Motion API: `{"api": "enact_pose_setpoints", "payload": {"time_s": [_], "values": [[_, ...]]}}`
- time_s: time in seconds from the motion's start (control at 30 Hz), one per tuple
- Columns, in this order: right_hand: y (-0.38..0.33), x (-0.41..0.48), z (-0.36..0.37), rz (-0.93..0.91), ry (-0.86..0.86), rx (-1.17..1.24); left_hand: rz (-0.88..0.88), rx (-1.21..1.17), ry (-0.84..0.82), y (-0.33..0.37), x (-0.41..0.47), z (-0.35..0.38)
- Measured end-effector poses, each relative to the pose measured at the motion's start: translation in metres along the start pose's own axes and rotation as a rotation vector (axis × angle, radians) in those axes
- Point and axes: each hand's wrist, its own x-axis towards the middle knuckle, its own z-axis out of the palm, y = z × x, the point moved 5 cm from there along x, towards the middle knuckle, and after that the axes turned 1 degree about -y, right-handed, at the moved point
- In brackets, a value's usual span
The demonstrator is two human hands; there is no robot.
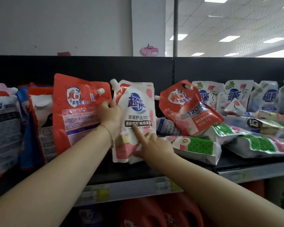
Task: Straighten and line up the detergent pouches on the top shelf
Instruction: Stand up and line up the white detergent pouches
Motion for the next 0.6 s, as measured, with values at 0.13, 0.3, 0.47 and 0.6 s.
{"api": "enact_pose_setpoints", "payload": {"time_s": [0.13,0.3,0.47,0.6], "values": [[-0.024,0.027,0.017,0.026,0.017,-0.022,0.127,0.088,0.029,0.008,-0.005,-0.019],[-0.027,0.033,0.024,-0.018,0.048,-0.026,0.22,0.209,0.073,-0.004,-0.002,-0.041],[-0.023,0.027,0.029,-0.056,0.052,0.048,0.335,0.209,0.114,0.001,-0.021,-0.041],[-0.011,0.019,0.021,-0.138,-0.032,0.185,0.433,0.152,0.155,0.009,-0.025,-0.044]]}}
